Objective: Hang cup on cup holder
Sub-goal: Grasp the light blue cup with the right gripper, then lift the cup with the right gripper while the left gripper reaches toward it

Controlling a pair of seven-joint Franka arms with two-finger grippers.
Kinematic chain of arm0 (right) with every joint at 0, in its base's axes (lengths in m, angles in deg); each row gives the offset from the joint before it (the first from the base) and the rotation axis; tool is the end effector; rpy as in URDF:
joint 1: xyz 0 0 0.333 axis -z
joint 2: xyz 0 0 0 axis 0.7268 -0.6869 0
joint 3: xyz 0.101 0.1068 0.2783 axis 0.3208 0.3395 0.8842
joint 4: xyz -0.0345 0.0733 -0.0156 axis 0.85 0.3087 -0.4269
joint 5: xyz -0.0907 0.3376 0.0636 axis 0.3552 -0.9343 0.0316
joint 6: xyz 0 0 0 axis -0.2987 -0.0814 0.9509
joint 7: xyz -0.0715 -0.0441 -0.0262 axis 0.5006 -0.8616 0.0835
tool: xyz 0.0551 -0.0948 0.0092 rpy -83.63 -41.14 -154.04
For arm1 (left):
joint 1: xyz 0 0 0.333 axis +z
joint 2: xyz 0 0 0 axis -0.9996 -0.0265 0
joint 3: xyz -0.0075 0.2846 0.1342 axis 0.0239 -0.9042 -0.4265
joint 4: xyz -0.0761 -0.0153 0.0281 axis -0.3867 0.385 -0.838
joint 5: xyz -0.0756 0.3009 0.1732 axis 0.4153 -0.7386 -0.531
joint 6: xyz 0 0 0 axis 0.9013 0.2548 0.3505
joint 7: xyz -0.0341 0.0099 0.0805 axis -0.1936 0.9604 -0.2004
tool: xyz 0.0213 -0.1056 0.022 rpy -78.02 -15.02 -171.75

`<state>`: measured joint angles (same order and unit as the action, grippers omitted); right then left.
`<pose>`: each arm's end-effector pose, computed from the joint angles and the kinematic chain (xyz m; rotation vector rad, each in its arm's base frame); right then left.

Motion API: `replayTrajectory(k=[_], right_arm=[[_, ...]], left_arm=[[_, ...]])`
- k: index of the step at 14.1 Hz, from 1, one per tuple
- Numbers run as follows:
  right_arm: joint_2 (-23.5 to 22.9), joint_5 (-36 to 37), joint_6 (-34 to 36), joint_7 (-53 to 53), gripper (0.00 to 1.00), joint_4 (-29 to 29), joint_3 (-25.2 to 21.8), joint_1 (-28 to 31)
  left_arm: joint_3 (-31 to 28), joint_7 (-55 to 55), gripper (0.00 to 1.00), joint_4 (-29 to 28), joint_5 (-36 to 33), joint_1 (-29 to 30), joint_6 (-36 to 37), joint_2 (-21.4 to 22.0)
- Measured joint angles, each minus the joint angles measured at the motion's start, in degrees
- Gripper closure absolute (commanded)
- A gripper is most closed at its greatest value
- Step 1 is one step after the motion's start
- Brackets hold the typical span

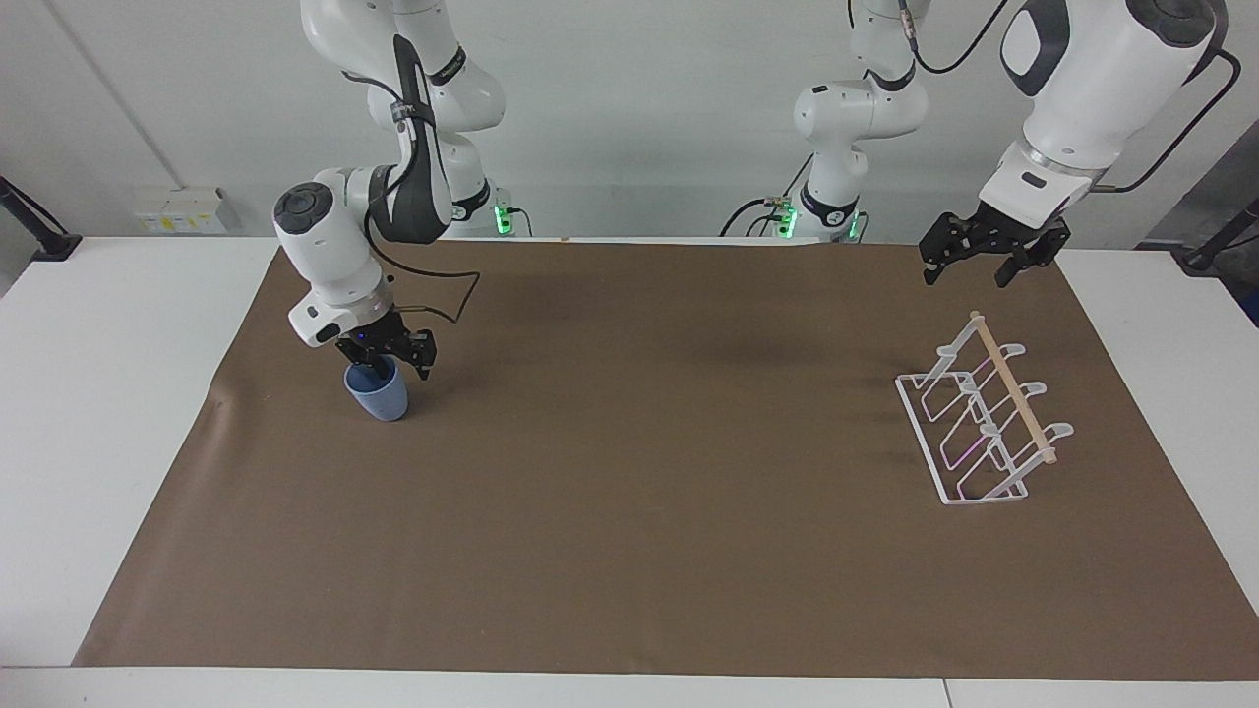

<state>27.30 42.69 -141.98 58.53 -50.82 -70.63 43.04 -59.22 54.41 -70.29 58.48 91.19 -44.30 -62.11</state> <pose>0.4894 -0.0068 0.3724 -3.0878 0.0947 -0.0257 0.4988 -0.0566 0.6031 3.1217 -0.1413 -0.0496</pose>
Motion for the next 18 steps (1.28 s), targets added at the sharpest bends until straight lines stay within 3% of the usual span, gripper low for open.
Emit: replayTrajectory(k=[1,2,12,14,18], right_arm=[[0.0,0.0,0.0,0.0,0.98,0.0,0.06,-0.1],[0.0,0.0,0.0,0.0,1.0,0.0,0.1,-0.2],[0.12,-1.02,0.0,0.0,1.0,0.9,0.08,-0.34],[-0.19,-6.54,-0.03,-2.01,1.0,1.9,0.47,-0.43],[-1.01,-24.2,-0.06,-12.6,1.0,4.3,1.98,-0.58]], left_arm=[[0.0,0.0,0.0,-0.02,0.0,0.0,-0.01,0.02],[0.0,0.0,0.0,-0.03,0.0,0.0,-0.01,0.05],[0.0,0.0,0.0,-0.1,0.0,0.0,-0.02,0.15],[0.0,0.0,0.0,-0.11,0.0,0.0,-0.02,0.15],[0.0,0.0,0.0,-1.02,0.0,0.0,-0.02,0.43]])
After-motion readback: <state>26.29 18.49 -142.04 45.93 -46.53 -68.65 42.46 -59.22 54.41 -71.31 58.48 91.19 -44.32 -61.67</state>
